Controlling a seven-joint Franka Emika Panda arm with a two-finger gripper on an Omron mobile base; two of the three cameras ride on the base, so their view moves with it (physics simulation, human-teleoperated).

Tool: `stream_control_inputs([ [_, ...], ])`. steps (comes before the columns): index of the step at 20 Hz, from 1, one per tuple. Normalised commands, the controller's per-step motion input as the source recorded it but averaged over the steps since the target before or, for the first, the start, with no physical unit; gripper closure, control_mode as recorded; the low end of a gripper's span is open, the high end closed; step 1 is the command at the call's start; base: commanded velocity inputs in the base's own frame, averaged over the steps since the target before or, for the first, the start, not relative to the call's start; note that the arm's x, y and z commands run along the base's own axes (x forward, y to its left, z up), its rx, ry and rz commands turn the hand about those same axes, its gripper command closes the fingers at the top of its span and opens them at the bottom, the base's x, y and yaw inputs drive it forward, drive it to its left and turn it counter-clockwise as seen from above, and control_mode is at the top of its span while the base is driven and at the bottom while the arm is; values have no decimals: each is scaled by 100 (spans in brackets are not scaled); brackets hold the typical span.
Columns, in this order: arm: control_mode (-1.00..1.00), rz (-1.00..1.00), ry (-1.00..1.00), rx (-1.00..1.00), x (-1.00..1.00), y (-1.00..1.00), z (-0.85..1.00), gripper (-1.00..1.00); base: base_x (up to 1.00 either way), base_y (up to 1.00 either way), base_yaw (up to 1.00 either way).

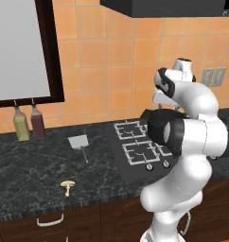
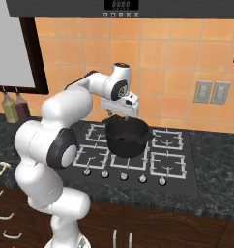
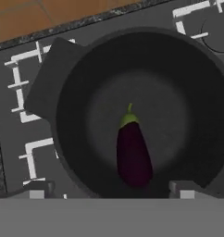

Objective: Put the mushroom and eggplant in the pot. Retrieve the spatula and lightly stir the vegetables in the pot.

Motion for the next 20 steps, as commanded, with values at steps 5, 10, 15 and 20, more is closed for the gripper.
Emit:
stream_control_inputs([
  [5, -100, -13, -8, -3, -89, 94, 33, -100, 0, 0, 0],
  [10, -100, -7, 3, -19, -76, 100, -3, -100, 0, 0, 0],
  [15, -100, -2, 0, -15, -80, 100, -17, -100, 0, 0, 0],
  [20, -100, 4, 4, -12, -26, 70, -32, -100, 0, 0, 0],
])
